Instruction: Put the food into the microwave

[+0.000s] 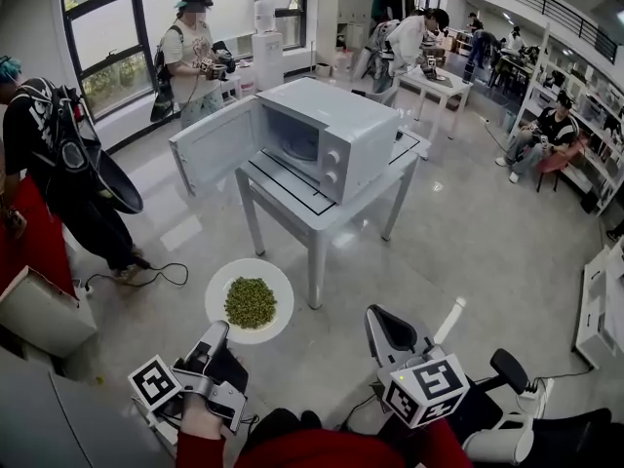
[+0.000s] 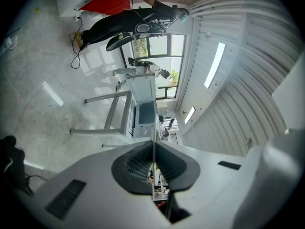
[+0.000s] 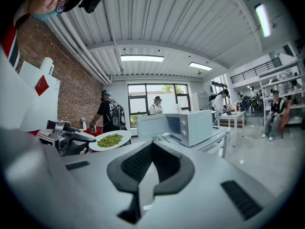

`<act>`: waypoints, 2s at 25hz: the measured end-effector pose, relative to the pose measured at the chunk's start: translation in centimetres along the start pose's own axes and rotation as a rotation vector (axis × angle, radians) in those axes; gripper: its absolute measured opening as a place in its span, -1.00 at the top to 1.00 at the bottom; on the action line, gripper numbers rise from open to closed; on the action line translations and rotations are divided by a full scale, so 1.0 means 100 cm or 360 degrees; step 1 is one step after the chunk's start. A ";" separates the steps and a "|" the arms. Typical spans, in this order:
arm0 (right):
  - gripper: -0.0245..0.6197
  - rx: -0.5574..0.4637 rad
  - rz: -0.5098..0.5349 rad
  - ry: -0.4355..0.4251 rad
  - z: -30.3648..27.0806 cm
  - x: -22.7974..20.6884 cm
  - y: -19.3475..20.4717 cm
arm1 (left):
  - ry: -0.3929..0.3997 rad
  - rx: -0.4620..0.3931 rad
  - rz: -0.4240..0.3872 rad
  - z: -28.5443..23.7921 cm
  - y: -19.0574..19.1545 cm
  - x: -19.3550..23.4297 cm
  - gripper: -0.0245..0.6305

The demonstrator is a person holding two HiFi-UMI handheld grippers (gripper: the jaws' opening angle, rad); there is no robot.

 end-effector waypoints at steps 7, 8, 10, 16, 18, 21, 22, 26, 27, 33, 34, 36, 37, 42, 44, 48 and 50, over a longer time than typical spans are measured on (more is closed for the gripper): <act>0.88 -0.0027 -0.0007 0.0005 -0.010 -0.012 -0.010 | 0.0022 0.0015 -0.0019 -0.025 -0.004 -0.008 0.86; 0.88 -0.0034 -0.0011 0.0005 -0.012 -0.013 -0.011 | 0.0020 0.0019 -0.0020 -0.029 -0.006 -0.008 0.86; 0.88 -0.0038 -0.0019 0.0006 -0.017 -0.016 -0.014 | 0.0021 0.0025 -0.0017 -0.035 -0.009 -0.009 0.86; 0.88 -0.0019 -0.0036 0.0001 -0.044 -0.018 -0.025 | 0.0023 0.0050 -0.0006 -0.057 -0.029 -0.010 0.86; 0.88 -0.0007 -0.0028 -0.0004 -0.057 -0.016 -0.030 | 0.0018 0.0062 0.0004 -0.065 -0.040 -0.007 0.86; 0.88 0.0017 -0.0033 -0.0001 -0.081 -0.015 -0.036 | 0.0008 0.0082 0.0020 -0.081 -0.060 -0.001 0.86; 0.88 0.0025 -0.0036 0.0004 -0.091 -0.015 -0.039 | 0.0010 0.0090 0.0027 -0.088 -0.068 0.001 0.86; 0.88 0.0059 -0.0047 0.0006 -0.133 -0.015 -0.054 | 0.0016 0.0119 0.0060 -0.115 -0.101 0.003 0.86; 0.88 0.0068 -0.0050 0.0002 -0.144 -0.013 -0.058 | 0.0013 0.0119 0.0070 -0.120 -0.110 0.004 0.86; 0.88 0.0112 -0.0042 -0.0001 -0.191 -0.012 -0.085 | 0.0007 0.0143 0.0103 -0.149 -0.150 0.000 0.86; 0.88 0.0112 -0.0044 0.0003 -0.195 -0.013 -0.088 | 0.0005 0.0151 0.0105 -0.153 -0.154 -0.001 0.86; 0.88 0.0108 -0.0049 0.0014 -0.203 -0.016 -0.092 | 0.0000 0.0169 0.0109 -0.161 -0.160 -0.001 0.86; 0.88 0.0106 -0.0050 0.0022 -0.205 -0.017 -0.092 | -0.0003 0.0178 0.0109 -0.165 -0.162 0.000 0.86; 0.88 0.0105 -0.0063 0.0075 -0.218 -0.025 -0.091 | 0.0003 0.0232 0.0092 -0.185 -0.172 0.006 0.86; 0.88 0.0107 -0.0063 0.0096 -0.223 -0.026 -0.095 | 0.0005 0.0255 0.0091 -0.192 -0.178 0.006 0.86; 0.88 0.0111 -0.0059 0.0143 -0.231 -0.030 -0.100 | -0.0002 0.0286 0.0081 -0.207 -0.187 0.007 0.86; 0.88 0.0113 -0.0054 0.0163 -0.233 -0.032 -0.098 | -0.0008 0.0304 0.0078 -0.213 -0.187 0.011 0.86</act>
Point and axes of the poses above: the fingertips, and each gripper's own axes: z backward along the fingers, x to its left, y out of its underside, the point moved 9 cm from there along z, backward along the fingers, and after that the axes turned 10 degrees about x, right-handed, at the moved point
